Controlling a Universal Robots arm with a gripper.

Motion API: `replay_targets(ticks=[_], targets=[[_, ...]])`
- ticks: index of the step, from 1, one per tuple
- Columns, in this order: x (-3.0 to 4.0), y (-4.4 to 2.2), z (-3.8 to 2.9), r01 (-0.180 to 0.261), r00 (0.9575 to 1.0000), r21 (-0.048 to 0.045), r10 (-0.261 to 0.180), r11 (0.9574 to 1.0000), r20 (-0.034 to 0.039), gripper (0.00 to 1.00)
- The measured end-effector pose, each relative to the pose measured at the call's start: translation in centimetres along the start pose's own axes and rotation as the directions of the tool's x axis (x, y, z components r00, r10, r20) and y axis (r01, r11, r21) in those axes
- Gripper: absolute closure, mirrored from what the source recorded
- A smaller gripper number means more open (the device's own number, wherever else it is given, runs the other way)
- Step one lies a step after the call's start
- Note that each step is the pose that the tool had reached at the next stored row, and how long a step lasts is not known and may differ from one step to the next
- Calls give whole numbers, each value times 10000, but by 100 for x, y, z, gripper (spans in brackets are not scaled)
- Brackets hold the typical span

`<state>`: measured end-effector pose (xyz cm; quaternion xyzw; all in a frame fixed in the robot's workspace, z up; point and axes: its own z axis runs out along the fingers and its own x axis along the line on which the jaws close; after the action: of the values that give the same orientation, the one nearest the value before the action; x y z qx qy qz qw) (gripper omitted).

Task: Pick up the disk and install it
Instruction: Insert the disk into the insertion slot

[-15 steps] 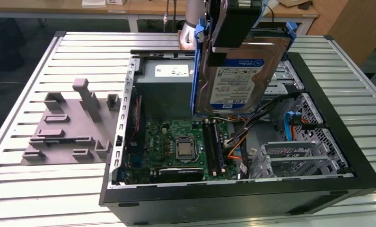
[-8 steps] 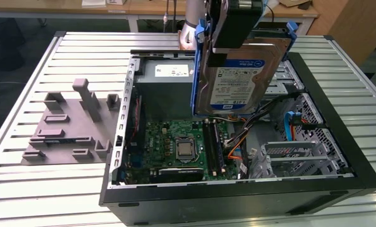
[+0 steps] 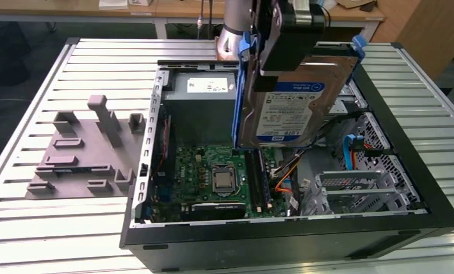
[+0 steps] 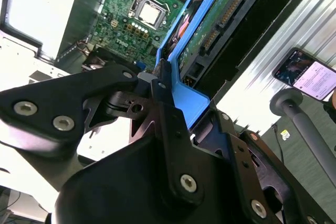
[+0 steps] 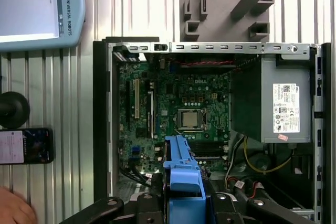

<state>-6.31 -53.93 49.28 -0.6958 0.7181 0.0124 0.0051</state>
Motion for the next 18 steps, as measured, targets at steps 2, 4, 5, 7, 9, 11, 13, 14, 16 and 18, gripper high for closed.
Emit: replay_targets(ticks=[2, 4, 5, 7, 9, 11, 13, 14, 16, 18], targets=[[28, -27, 8, 0, 10000, 0, 0, 10000, 1, 64], [41, -70, 18, 0, 10000, 1, 0, 10000, 2, 64], [47, -98, 21, 0, 10000, 0, 0, 10000, 1, 64], [57, -136, 26, 1, 10000, 0, -1, 10000, 2, 64], [59, -151, 27, 1, 10000, 0, -1, 10000, 0, 64], [60, -153, 26, 0, 10000, 0, 0, 10000, 0, 64], [59, -154, 26, 0, 10000, 0, 0, 10000, 0, 64], [59, -154, 26, 0, 10000, 0, 0, 10000, 0, 64], [60, -155, 26, 0, 10000, 0, 0, 10000, 0, 64], [59, -155, 27, 0, 10000, 0, 0, 10000, 0, 64]])
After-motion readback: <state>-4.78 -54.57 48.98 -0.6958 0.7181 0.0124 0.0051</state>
